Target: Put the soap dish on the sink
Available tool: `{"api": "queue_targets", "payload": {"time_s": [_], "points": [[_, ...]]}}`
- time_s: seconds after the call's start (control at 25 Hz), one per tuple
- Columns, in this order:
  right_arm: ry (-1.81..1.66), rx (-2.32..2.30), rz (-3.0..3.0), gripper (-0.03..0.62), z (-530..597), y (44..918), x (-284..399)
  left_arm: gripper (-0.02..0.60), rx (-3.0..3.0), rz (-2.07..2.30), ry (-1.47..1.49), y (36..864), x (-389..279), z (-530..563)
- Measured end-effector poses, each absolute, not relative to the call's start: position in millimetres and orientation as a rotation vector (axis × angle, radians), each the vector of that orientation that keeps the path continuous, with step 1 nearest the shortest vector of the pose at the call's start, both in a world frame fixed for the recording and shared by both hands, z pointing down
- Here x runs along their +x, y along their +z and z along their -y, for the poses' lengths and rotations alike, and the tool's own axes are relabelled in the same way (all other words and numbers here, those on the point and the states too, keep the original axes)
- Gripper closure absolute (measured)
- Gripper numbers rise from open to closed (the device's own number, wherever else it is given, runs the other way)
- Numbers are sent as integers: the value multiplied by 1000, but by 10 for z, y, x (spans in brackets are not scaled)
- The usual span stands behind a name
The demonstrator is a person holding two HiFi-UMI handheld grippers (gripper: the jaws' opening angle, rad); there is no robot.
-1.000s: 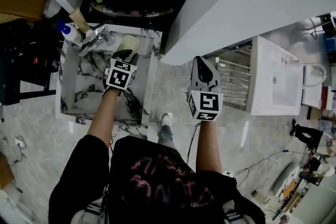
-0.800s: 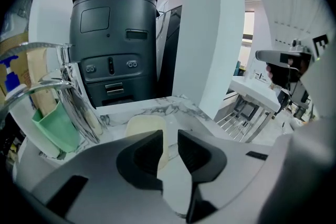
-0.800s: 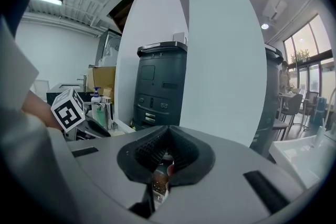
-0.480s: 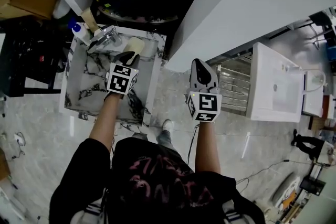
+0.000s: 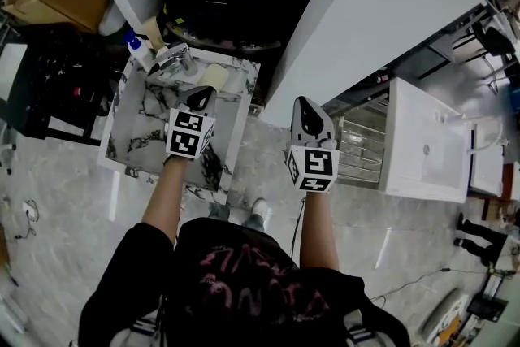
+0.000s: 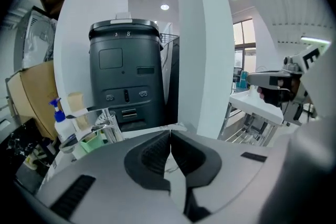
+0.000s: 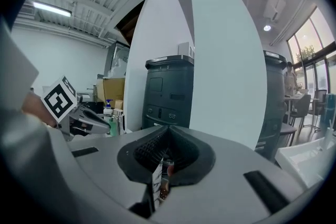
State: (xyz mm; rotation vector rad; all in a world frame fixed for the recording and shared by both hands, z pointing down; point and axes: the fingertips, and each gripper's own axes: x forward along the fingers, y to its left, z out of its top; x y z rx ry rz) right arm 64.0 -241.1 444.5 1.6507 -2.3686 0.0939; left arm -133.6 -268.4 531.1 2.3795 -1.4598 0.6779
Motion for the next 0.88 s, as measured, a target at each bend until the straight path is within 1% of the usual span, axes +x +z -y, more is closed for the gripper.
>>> {"api": "queue_targets", "payload": {"time_s": [0.52, 0.88], "points": [[49, 1608, 2473, 580, 1998, 4206, 710, 566, 2454, 1664, 557, 4418, -1218, 2146], [7, 1581, 2561, 580, 1871, 3893, 722, 566, 2472, 1836, 428, 3781, -1267, 1784]]}}
